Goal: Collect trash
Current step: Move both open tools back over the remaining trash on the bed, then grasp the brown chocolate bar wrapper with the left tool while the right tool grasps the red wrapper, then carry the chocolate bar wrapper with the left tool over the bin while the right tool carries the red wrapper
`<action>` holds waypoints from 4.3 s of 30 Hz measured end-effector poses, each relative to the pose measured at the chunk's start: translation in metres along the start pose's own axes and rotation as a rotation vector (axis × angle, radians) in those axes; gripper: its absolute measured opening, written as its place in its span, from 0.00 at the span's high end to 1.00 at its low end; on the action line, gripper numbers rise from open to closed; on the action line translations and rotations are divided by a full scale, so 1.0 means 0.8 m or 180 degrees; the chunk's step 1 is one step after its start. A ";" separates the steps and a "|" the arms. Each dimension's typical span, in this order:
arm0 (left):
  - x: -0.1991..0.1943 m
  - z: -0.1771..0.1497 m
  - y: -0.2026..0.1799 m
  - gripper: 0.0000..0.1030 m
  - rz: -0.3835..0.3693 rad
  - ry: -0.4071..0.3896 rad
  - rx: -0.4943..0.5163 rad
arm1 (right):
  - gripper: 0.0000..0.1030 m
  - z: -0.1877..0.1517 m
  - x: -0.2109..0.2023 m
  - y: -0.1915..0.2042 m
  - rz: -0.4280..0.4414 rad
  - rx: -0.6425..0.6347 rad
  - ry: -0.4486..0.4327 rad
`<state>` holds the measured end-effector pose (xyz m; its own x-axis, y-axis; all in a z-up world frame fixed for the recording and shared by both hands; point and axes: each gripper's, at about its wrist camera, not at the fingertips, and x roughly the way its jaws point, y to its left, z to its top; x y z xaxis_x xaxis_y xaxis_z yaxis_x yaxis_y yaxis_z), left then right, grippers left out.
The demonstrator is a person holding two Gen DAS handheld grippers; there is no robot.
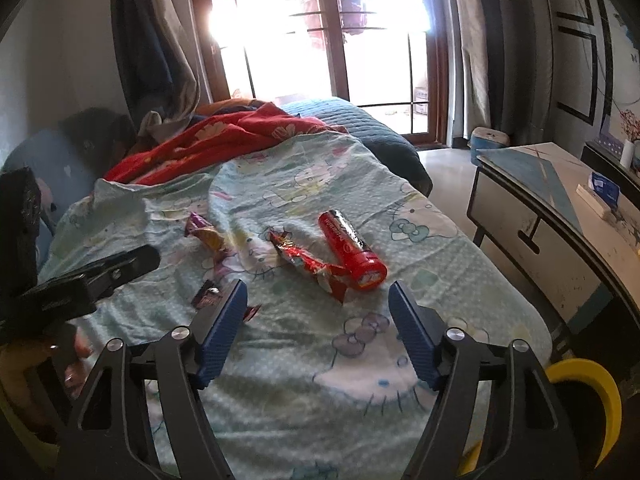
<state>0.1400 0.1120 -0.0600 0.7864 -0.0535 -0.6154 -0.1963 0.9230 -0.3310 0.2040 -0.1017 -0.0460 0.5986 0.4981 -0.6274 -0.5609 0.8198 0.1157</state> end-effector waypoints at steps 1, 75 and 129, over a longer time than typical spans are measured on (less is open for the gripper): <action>0.003 -0.001 0.003 0.16 -0.0015 0.0027 -0.0023 | 0.38 0.001 0.006 -0.001 -0.0005 -0.0020 0.0020; -0.001 -0.026 -0.110 1.00 -0.0883 0.0372 0.0358 | 0.88 -0.033 -0.050 -0.091 0.0172 0.0831 -0.0054; 0.011 -0.154 -0.333 1.00 -0.1529 0.0884 0.1702 | 0.88 -0.164 -0.215 -0.281 -0.0856 0.1594 -0.0226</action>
<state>0.1272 -0.1809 -0.0652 0.5240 -0.5233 -0.6719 0.4948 0.8292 -0.2599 0.1526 -0.4087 -0.0651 0.7295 0.2572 -0.6338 -0.0545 0.9455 0.3209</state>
